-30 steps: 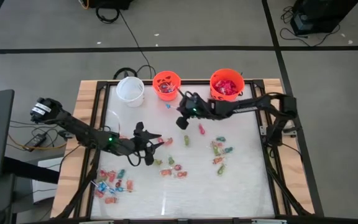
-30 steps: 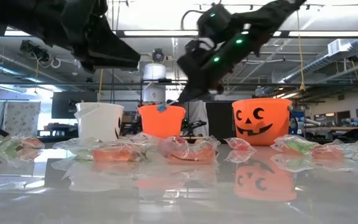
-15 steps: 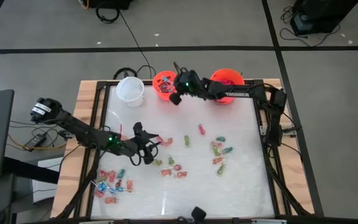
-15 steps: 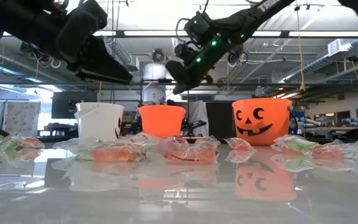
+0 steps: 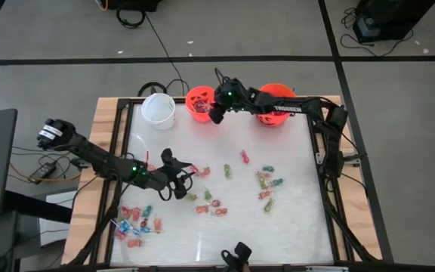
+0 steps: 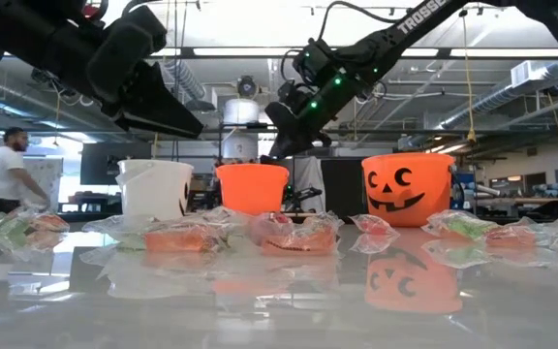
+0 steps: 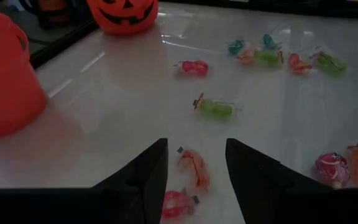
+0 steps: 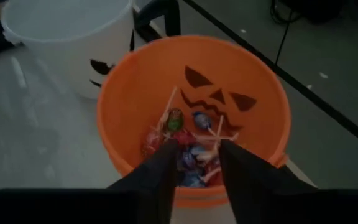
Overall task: Sort candy by brand, put in halloween buckets
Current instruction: Put the pink lollipop into the left orange bucket
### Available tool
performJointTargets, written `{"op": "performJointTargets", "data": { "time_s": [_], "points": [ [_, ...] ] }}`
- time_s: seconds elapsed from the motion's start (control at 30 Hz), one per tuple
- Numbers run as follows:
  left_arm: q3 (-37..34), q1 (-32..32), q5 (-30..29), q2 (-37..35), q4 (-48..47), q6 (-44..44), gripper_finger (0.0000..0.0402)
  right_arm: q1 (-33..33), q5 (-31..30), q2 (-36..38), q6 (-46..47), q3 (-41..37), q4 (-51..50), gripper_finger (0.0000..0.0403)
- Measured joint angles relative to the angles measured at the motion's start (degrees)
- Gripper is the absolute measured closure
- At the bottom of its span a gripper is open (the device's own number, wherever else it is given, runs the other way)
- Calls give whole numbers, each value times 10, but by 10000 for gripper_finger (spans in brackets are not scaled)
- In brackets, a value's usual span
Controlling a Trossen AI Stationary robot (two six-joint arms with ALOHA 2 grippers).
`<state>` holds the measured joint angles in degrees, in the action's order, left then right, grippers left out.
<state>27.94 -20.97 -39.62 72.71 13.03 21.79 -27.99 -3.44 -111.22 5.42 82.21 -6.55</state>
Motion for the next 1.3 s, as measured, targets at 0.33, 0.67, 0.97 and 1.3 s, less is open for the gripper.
{"op": "performJointTargets", "data": {
  "time_s": [0.33, 0.67, 0.97, 1.3],
  "points": [
    [0, -1, 0, 0, 12, -4, 234, 9, 5, 1, -2, 0, 4, 229],
    [0, -1, 0, 0, 8, -4, 234, 28, 16, 41, -15, -7, -8, 230],
    [0, -1, 0, 0, 8, -4, 234, 48, 14, 108, 5, -111, 71, 230],
    [0, 0, -11, 0, 8, -5, 234, 113, 2, 182, 52, -253, 191, 230]
  ]
}}
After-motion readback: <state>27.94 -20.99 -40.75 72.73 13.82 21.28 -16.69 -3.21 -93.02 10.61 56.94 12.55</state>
